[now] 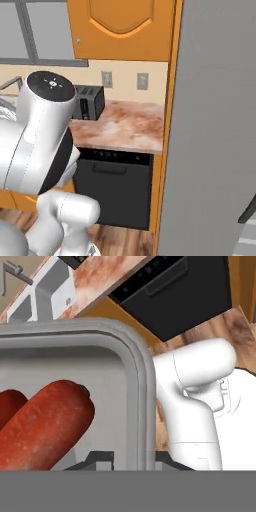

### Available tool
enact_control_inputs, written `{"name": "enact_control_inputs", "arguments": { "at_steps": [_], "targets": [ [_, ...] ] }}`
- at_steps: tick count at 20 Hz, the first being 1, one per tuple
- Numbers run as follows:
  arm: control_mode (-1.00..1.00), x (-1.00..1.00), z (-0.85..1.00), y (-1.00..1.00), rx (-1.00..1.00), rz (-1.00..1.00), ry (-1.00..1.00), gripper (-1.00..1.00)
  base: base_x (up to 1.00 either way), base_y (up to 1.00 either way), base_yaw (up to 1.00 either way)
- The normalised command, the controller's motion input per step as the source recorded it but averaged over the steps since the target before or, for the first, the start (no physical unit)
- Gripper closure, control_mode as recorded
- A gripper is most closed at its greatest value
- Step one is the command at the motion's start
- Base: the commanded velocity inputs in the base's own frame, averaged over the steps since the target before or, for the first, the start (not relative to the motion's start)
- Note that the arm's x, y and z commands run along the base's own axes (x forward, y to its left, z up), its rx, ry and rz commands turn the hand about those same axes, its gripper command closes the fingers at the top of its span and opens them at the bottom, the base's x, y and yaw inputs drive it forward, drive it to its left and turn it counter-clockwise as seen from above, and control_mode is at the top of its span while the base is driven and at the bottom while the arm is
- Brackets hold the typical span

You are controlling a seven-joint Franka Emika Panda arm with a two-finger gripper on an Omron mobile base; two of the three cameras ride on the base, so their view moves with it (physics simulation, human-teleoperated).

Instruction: Take the bell pepper and carrot out of the freezer and place them in the tupperware container on the counter. Then put the tupperware containing the vegetables back in the freezer.

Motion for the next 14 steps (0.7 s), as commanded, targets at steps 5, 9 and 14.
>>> {"name": "enact_control_inputs", "arguments": {
  "at_steps": [5, 9, 14],
  "targets": [
    [1.0, 0.0, 0.0, 0.0, 0.0, 0.0, 0.0, 1.0, 0.11, -1.0, -0.03],
    [1.0, 0.0, 0.0, 0.0, 0.0, 0.0, 0.0, 1.0, 0.37, -1.0, 0.0],
    [1.0, 0.0, 0.0, 0.0, 0.0, 0.0, 0.0, 1.0, 0.18, -0.99, 0.0]
  ]
}}
